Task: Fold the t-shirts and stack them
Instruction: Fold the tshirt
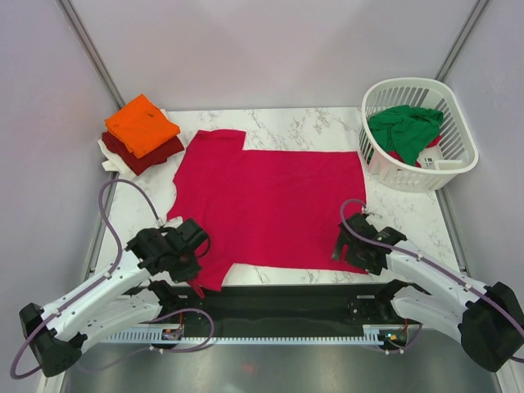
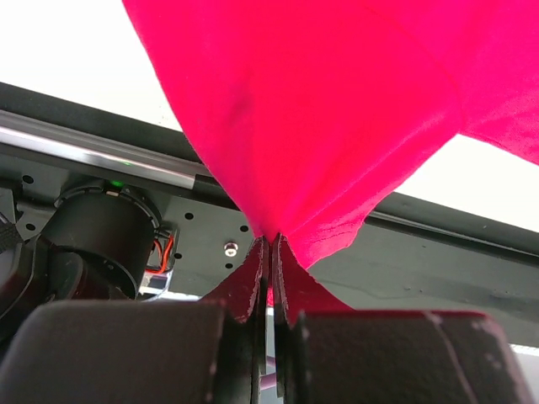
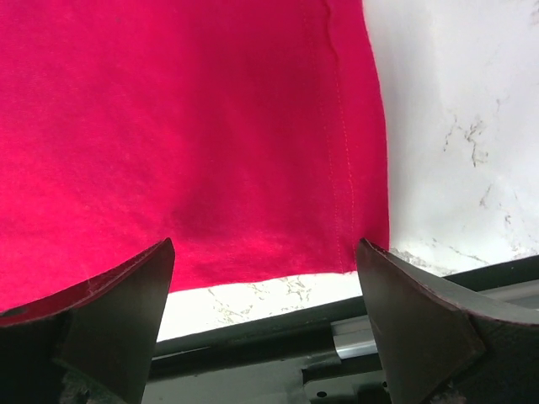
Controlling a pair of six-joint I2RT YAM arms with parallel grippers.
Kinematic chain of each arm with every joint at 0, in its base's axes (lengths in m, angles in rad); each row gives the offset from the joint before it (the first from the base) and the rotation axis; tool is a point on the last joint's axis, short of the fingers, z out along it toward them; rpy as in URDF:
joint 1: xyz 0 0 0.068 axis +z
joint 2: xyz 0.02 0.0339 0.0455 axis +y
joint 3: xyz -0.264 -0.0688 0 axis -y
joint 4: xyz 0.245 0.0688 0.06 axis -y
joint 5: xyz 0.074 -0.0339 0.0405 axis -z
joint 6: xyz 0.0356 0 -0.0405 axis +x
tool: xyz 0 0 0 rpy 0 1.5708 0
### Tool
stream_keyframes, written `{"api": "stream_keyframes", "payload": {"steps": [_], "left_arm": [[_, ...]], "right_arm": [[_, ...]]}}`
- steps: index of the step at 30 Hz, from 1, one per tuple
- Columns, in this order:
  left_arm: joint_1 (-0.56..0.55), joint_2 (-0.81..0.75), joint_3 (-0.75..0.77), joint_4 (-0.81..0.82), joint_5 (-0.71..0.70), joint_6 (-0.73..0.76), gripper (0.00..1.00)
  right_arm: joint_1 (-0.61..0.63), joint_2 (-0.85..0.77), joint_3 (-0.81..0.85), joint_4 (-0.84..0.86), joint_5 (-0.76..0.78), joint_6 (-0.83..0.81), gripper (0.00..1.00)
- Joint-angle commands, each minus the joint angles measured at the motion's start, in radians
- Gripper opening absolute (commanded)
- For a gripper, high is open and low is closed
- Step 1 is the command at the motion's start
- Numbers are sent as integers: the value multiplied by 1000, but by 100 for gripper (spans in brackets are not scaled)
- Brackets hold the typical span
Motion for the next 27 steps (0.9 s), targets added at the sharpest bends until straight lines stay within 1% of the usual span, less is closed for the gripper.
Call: {"api": "stream_keyframes", "payload": {"steps": [1, 2, 5, 6, 8, 9, 11, 12, 14, 15, 17, 18, 19, 21, 23, 24, 25, 26, 27], "left_arm": [[-2, -8, 3, 14, -1, 39, 2], [-2, -14, 1, 15, -1, 39, 2], [-2, -37, -2, 19, -1, 36, 2], [-2, -42, -2, 17, -1, 37, 3], [-2, -49, -3, 20, -1, 39, 3], [-2, -49, -2, 20, 1, 40, 3], [-2, -49, -3, 22, 1, 40, 3], [-2, -46, -3, 22, 1, 40, 3], [-2, -46, -3, 20, -1, 39, 3], [-2, -48, -2, 20, -1, 39, 3], [-2, -46, 9, 17, -1, 47, 2], [-4, -37, 21, 9, -1, 53, 2], [-2, -29, 59, 0, -5, 62, 2], [-2, -8, 99, -21, -30, 76, 2], [-1, 49, 150, -24, -53, 105, 3], [-1, 72, 164, -24, -57, 113, 3], [-2, 124, 196, -23, -62, 134, 2], [-1, 147, 214, -21, -69, 148, 2], [1, 168, 233, -15, -74, 166, 2]], "right_arm": [[1, 29, 29, -19, 10, 75, 97], [0, 48, 14, 3, -15, 81, 95], [1, 81, 4, 14, -17, 81, 81], [1, 84, 4, 13, -7, 79, 75], [1, 85, 0, 10, 0, 75, 70], [0, 89, -5, 16, -3, 72, 62], [0, 101, -13, 27, -3, 76, 52], [1, 107, -14, 33, -7, 76, 40], [1, 105, -23, 53, -20, 70, 27], [1, 104, -25, 53, -23, 67, 16], [3, 84, -14, 53, -33, 38, 12], [1, 75, -8, 47, -33, 27, 12], [3, 64, 10, 27, -34, 4, 14], [3, 29, 29, 5, -27, -11, 22], [1, -9, 58, -25, -17, -31, 22], [0, -20, 69, -29, -13, -42, 17], [3, -29, 101, -41, -7, -51, 3], [0, -36, 121, -47, 3, -72, 0], [1, -34, 141, -49, 27, -82, 0]]}}
